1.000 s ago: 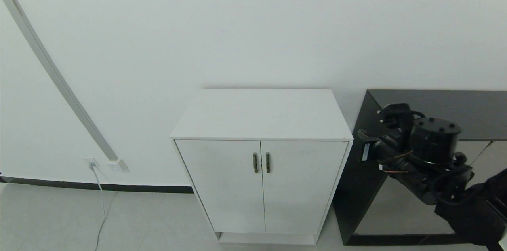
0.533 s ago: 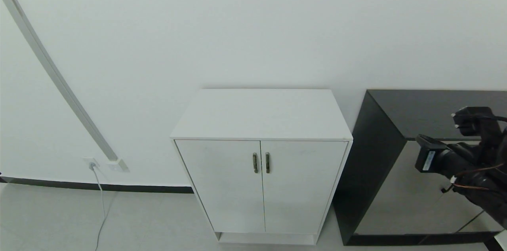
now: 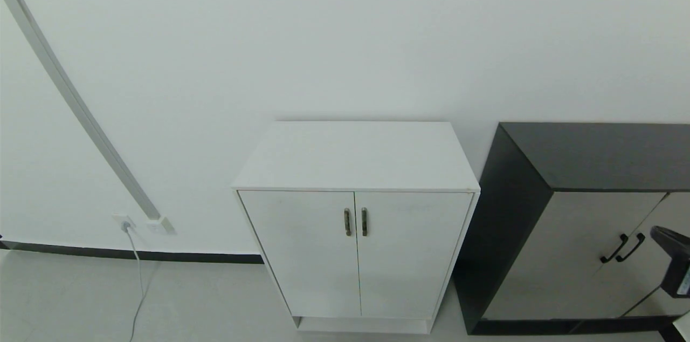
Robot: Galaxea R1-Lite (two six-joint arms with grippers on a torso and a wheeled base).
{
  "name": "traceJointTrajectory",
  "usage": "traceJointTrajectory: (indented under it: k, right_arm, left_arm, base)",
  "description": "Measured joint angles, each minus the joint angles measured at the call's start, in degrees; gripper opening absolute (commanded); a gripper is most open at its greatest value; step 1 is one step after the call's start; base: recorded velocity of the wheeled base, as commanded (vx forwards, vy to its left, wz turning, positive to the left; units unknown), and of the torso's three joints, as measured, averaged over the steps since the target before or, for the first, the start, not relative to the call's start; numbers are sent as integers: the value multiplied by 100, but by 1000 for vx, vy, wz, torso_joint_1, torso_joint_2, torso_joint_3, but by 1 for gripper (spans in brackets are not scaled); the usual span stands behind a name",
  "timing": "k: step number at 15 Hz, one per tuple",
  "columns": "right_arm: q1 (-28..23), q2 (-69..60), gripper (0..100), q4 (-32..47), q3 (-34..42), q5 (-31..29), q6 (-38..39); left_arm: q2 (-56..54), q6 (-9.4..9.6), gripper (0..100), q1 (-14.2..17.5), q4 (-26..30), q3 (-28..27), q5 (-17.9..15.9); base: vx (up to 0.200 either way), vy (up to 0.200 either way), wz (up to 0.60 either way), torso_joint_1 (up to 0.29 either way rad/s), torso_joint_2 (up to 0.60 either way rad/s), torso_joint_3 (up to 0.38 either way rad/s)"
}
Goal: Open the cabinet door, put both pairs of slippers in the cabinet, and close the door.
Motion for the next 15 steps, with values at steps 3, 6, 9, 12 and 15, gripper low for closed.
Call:
traceJointTrajectory:
  k: [3, 6, 9, 12, 15]
  right_arm:
    - [-26, -1396, 0, 1640, 17, 129, 4]
    - [-26, -2747, 0, 3151, 30, 455, 9]
    - [-17, -3908, 0, 4096, 122, 1037, 13]
    - [13, -4701, 0, 4275, 646, 1252, 13]
    - [71, -5083, 0, 4250, 863, 1303, 17]
  left_arm:
    - [0, 0, 0, 0, -2, 0, 0]
    - [0, 0, 0, 0, 0, 0, 1]
    - [0, -6, 0, 0, 0, 0, 9]
    - [0, -6, 0, -4, -2, 0, 6]
    - [0, -9, 0, 0, 0, 0, 9]
  base:
    - [0, 0, 0, 0, 0, 0]
    - [0, 0, 0, 0, 0, 0]
    - [0, 0, 0, 0, 0, 0]
    - [0, 0, 0, 0, 0, 0]
    - [0, 0, 0, 0, 0, 0]
